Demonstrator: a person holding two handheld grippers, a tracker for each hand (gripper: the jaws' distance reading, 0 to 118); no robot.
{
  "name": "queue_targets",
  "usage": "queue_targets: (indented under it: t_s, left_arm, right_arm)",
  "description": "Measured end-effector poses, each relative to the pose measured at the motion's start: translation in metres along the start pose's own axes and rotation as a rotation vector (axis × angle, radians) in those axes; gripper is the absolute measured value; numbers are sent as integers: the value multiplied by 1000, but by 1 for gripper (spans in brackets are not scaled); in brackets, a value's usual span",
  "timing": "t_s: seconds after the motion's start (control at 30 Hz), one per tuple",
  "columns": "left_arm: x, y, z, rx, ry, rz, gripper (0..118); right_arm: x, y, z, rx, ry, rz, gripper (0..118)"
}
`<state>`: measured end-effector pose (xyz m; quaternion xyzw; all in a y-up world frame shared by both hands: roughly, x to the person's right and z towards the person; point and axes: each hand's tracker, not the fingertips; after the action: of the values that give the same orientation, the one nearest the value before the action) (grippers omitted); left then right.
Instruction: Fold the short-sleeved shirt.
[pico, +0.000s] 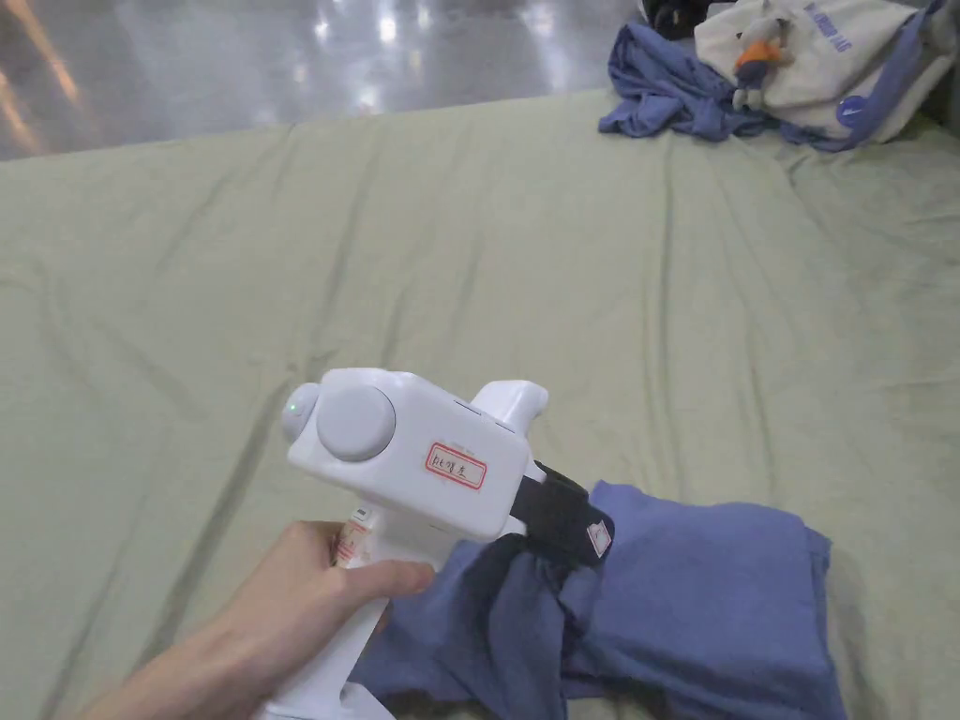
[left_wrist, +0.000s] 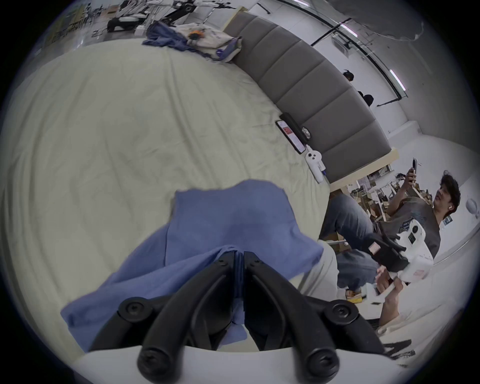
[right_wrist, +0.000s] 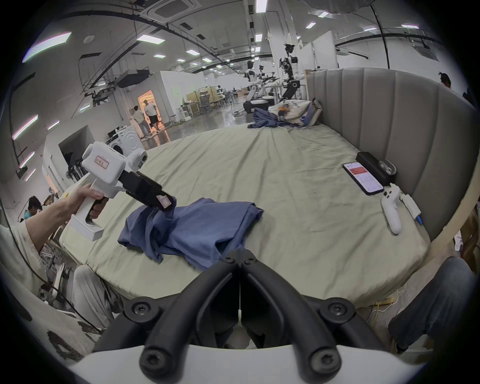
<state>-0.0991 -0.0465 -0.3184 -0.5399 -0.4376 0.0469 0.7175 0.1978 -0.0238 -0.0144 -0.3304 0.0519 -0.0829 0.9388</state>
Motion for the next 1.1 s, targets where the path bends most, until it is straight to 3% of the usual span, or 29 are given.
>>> queue_targets:
  t_s: [0.37, 0.5, 0.73, 0.77, 0.8, 0.83, 0.87, 0.93, 1.03, 1.1]
  left_arm:
    - [-1, 9, -40, -48, 226, -16, 10]
    - [19, -7, -17, 39, 234, -47, 71]
    - [36, -44, 78, 303, 149, 55, 72]
    - [34, -51, 91, 333, 195, 55, 71]
    - [34, -55, 99, 356, 228, 47, 56]
    - [35, -58, 102, 322, 294, 17, 19]
    - [34, -60, 101, 295, 339, -10, 0]
    - [26, -67, 95, 297, 404, -23, 0]
    - [5, -70, 69, 225, 298, 62, 0]
    - [1, -69, 46, 193, 318, 50, 0]
  right_arm:
    - [0, 0, 2, 21, 14, -8, 2]
    - [-11, 4, 1, 24, 36, 20, 2]
    - [-23, 10, -2, 35, 59, 45, 2]
    - [-25, 11, -2, 37, 65, 47, 2]
    - [-26, 11, -2, 38, 68, 48, 2]
    - [-27, 11, -3, 37, 70, 50, 2]
    - [-28, 11, -4, 36, 74, 54, 2]
    - [-31, 11, -6, 33, 79, 57, 2]
    - [-33, 10, -8, 26, 85, 58, 2]
    - [-35, 11, -8, 24, 85, 58, 2]
